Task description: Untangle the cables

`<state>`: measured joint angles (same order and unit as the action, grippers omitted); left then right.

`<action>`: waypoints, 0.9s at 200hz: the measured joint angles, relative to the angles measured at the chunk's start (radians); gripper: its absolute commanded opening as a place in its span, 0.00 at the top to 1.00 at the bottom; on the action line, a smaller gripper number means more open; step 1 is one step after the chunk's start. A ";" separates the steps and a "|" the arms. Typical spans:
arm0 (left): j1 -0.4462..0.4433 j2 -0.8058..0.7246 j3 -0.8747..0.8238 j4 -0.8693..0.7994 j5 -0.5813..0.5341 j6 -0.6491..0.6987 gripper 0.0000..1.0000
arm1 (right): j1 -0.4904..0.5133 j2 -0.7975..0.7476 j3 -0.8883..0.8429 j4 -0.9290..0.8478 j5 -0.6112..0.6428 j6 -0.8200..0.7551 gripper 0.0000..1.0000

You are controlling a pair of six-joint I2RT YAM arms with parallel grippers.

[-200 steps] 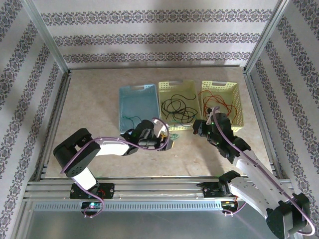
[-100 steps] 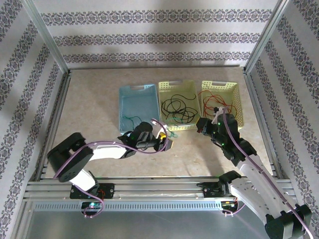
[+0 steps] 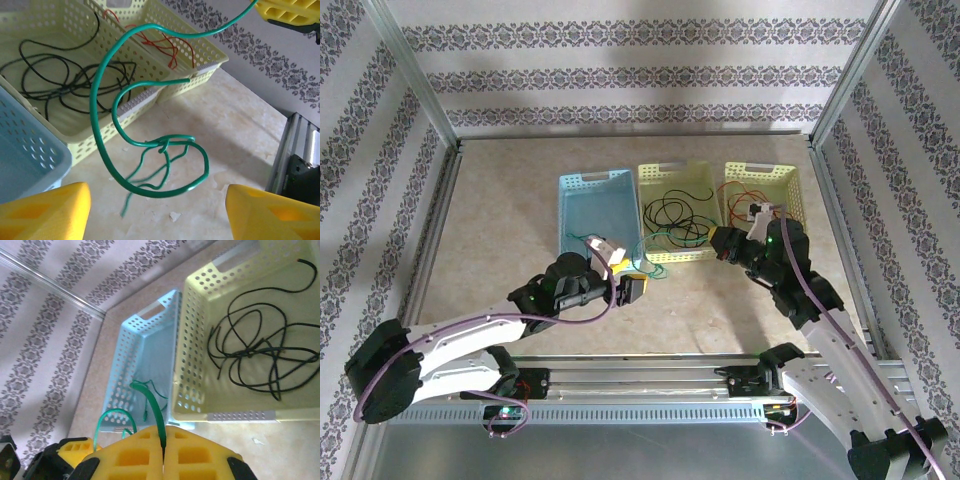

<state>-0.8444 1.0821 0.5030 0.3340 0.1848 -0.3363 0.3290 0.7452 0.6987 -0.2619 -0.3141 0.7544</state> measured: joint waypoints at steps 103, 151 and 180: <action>0.000 -0.085 -0.002 0.001 -0.097 0.014 0.08 | -0.013 0.042 0.081 0.084 -0.026 0.115 1.00; 0.000 -0.047 0.006 -0.014 -0.109 0.055 0.13 | -0.020 0.057 0.081 0.111 -0.076 0.170 1.00; 0.000 0.003 0.031 -0.013 -0.117 0.088 0.13 | -0.026 0.075 0.085 0.138 -0.114 0.206 1.00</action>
<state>-0.8444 1.0855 0.5339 0.3210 0.0677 -0.2485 0.3027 0.8204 0.7837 -0.1242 -0.4278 0.9600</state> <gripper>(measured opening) 0.870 0.045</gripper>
